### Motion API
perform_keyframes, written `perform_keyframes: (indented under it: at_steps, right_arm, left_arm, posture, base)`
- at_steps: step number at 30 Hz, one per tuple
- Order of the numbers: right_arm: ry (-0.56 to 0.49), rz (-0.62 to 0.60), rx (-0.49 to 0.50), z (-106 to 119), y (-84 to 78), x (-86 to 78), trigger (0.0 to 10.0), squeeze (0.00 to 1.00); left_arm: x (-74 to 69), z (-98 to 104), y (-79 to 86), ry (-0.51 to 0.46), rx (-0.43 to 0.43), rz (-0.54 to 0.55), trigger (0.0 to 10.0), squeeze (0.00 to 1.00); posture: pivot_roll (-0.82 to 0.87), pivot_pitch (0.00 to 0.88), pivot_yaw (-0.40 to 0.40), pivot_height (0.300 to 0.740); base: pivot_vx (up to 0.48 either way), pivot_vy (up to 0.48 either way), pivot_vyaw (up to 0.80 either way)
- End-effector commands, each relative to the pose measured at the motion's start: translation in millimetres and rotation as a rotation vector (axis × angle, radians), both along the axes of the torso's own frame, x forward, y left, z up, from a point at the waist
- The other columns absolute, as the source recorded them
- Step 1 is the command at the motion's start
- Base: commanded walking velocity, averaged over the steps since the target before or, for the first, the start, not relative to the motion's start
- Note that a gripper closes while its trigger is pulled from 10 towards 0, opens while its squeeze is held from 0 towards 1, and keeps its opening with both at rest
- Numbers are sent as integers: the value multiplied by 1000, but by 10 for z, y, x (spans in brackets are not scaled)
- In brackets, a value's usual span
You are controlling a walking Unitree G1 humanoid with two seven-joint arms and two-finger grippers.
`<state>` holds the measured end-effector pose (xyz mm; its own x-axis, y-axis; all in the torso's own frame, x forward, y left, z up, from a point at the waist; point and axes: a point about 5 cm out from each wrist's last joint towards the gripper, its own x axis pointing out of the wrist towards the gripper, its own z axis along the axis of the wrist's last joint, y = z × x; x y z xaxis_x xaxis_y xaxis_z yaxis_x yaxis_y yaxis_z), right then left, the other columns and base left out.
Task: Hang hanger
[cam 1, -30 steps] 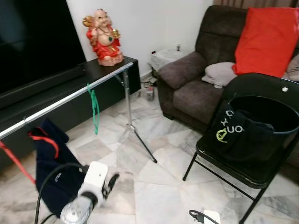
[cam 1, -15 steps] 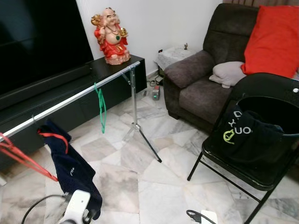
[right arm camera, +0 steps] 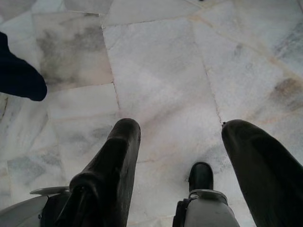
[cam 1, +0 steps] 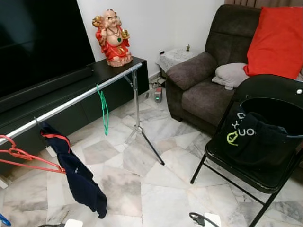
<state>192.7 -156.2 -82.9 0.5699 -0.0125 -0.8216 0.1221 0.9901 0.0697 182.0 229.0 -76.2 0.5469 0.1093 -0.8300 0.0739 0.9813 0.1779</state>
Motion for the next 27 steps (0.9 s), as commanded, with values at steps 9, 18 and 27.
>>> perform_keyframes:
  at_steps: [9,18,27]
  right_arm:
    - [0,0,4,3,25,8,10000,0]
    - [0,6,3,4,26,12,10000,0]
    - [-2,0,0,7,22,16,10000,0]
  left_arm:
    - [-151,-78,10,47,2,37,10000,0]
    - [-210,-92,63,60,6,48,10000,0]
    - [-248,-111,55,70,3,48,10000,0]
  posture:
    - [-43,5,110,740]
    - [-43,6,112,740]
    - [-47,4,112,740]
  base:
    - [169,0,0]
    - [328,0,0]
    - [331,0,0]
